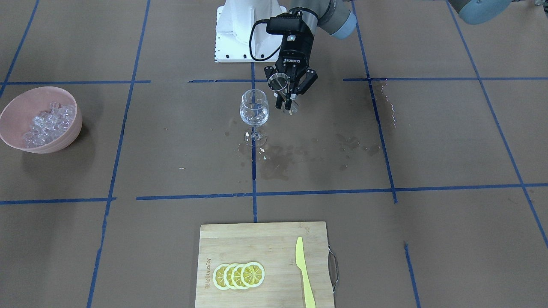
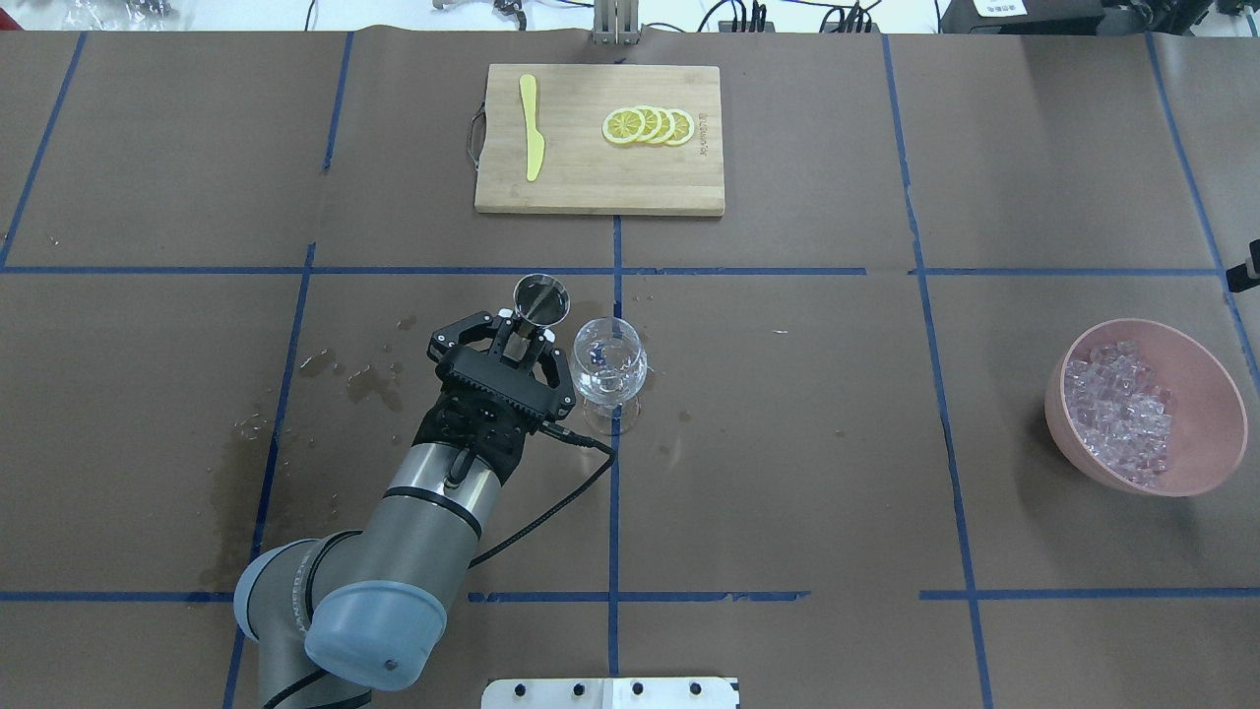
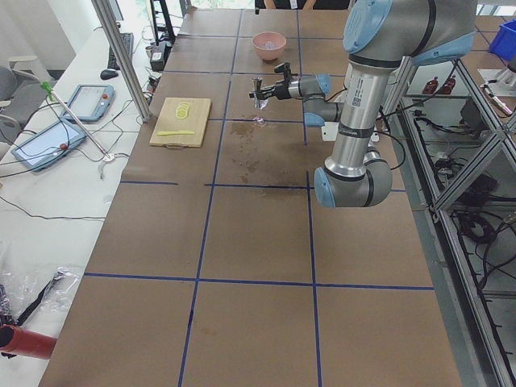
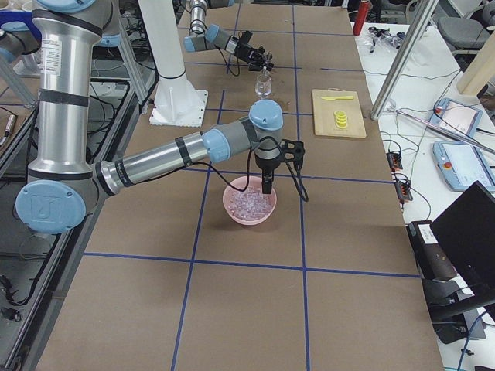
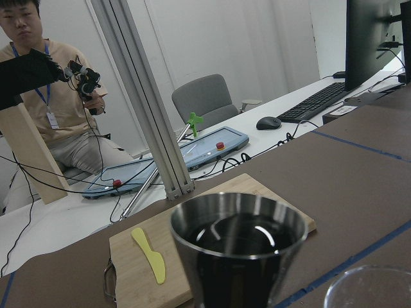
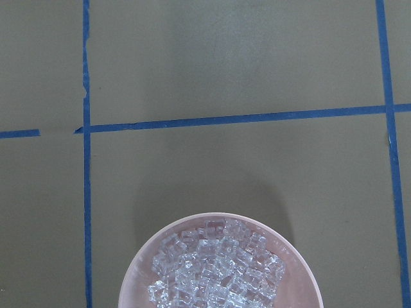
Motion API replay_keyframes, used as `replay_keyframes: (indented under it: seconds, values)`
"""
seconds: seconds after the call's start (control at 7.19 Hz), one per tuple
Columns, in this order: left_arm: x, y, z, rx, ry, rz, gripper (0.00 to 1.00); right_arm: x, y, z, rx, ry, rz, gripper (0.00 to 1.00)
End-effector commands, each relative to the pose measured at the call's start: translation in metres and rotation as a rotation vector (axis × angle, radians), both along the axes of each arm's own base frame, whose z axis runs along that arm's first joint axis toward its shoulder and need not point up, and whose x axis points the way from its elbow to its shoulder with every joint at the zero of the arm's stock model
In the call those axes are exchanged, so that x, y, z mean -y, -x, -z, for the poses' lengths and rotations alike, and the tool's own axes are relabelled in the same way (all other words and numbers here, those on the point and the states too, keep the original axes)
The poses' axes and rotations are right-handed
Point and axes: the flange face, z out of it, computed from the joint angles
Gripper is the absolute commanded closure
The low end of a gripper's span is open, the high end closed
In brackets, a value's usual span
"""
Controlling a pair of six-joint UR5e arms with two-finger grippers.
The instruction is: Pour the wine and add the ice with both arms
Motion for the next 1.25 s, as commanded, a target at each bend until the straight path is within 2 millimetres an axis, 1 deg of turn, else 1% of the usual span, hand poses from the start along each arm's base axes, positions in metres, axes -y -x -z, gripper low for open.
replay_keyframes:
  seconds: [0.0, 0.14, 0.42, 0.83, 0.97, 1.11]
  values:
    - [0.0000, -0.0004, 0.0030, 0.072, -0.036, -0.002, 1.00, 0.0003, 0.0001, -0.0011, 0.000, 0.002, 0.000, 0.00]
    - [0.0001, 0.0004, 0.0036, 0.126, -0.062, -0.003, 1.00, 0.0007, 0.0002, -0.0004, 0.000, 0.001, 0.000, 0.00]
    - [0.0031, 0.0068, 0.0073, 0.274, -0.127, 0.065, 1.00, 0.0017, 0.0004, -0.0021, -0.002, 0.003, 0.000, 0.00]
    - [0.0034, 0.0066, 0.0067, 0.357, -0.158, 0.064, 1.00, 0.0033, 0.0009, -0.0063, -0.002, 0.010, 0.001, 0.00]
    - [0.0041, 0.0031, 0.0029, 0.370, -0.158, 0.064, 1.00, 0.0038, 0.0010, -0.0057, -0.002, 0.009, 0.001, 0.00]
    - [0.0040, 0.0018, 0.0052, 0.408, -0.165, 0.071, 1.00, 0.0036, 0.0010, -0.0049, -0.002, 0.007, 0.001, 0.00]
